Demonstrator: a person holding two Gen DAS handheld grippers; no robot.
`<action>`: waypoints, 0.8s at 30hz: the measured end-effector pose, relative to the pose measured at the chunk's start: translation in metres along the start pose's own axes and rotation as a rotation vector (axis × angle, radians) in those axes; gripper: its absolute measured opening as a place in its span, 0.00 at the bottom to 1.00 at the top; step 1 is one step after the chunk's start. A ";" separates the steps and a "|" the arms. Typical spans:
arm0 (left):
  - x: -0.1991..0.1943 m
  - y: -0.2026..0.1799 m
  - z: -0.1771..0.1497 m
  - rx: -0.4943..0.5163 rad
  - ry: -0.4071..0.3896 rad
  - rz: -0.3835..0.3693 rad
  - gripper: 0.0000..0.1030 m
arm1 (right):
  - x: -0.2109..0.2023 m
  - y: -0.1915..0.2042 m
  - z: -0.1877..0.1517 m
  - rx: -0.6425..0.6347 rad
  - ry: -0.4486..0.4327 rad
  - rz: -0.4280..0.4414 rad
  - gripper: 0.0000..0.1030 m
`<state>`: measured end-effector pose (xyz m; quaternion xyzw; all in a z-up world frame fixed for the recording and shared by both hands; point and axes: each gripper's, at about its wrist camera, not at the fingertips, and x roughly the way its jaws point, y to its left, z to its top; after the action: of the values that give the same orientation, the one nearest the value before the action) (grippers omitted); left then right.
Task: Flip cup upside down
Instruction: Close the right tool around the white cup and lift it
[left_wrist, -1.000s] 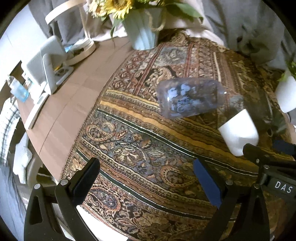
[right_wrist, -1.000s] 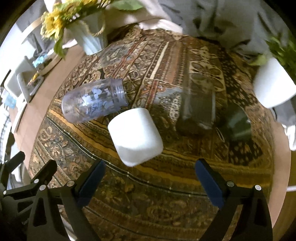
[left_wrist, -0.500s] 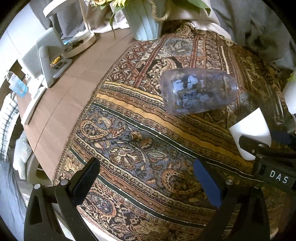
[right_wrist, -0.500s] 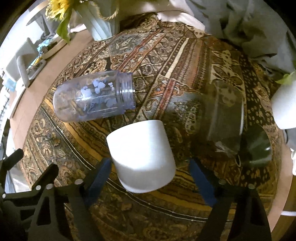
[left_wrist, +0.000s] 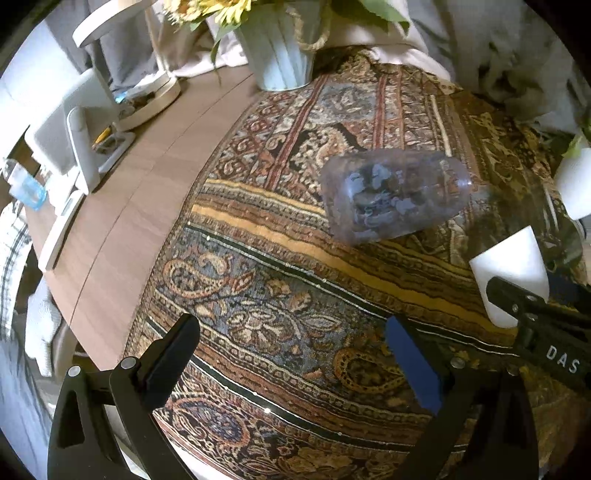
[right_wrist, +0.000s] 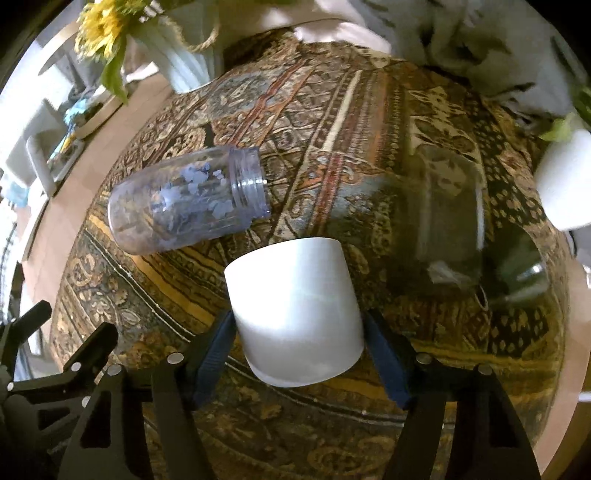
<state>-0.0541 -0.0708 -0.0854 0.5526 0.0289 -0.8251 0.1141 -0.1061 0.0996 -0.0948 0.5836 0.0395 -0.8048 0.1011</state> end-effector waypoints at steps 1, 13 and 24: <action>-0.002 0.000 0.002 0.009 -0.006 -0.006 1.00 | -0.004 -0.001 -0.002 0.016 -0.004 -0.005 0.69; -0.030 -0.003 0.011 0.148 -0.074 -0.105 1.00 | -0.045 -0.013 -0.046 0.280 -0.037 -0.063 0.69; -0.031 -0.003 0.003 0.266 -0.079 -0.116 1.00 | -0.034 -0.009 -0.086 0.459 0.001 -0.071 0.69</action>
<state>-0.0462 -0.0633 -0.0563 0.5272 -0.0534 -0.8480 -0.0071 -0.0183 0.1282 -0.0900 0.5899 -0.1241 -0.7954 -0.0629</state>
